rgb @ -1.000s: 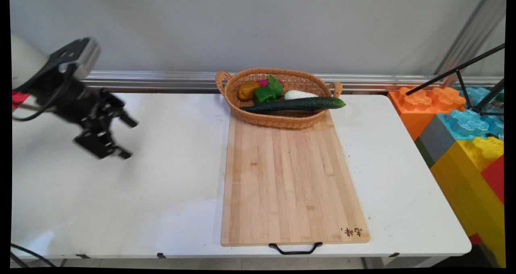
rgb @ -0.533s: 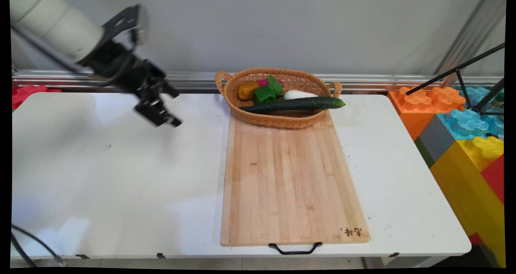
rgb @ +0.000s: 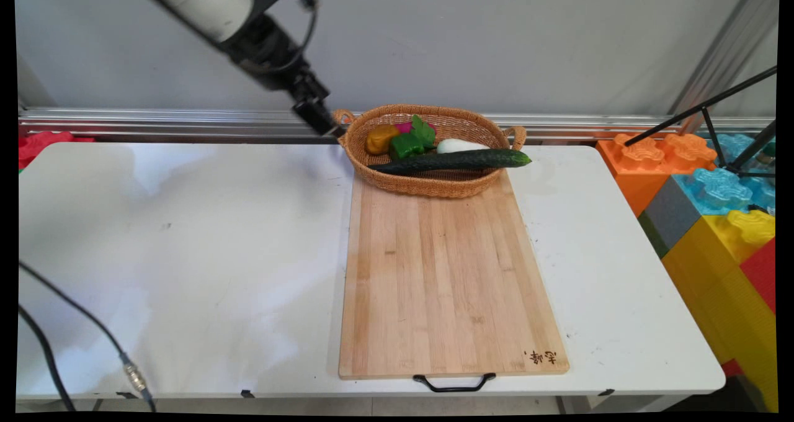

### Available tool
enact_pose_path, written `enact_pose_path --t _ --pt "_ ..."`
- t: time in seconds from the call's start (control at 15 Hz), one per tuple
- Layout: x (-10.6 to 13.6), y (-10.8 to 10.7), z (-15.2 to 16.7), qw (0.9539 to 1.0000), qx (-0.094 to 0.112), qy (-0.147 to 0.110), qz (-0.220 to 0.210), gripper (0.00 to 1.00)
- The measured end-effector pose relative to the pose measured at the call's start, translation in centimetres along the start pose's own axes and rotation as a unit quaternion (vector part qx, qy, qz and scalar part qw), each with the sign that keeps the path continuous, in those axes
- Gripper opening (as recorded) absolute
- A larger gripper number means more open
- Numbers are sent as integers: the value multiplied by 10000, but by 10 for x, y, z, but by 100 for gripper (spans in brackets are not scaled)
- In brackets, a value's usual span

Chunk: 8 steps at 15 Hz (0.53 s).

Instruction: Pick up the potato from the vegetable basket

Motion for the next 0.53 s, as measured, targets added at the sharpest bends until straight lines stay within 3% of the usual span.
enact_pose_path --t 0.33,0.53 --pt "46 -29 41 9988 334 92 -356 100" --pt "58 -42 69 9972 411 30 -626 100"
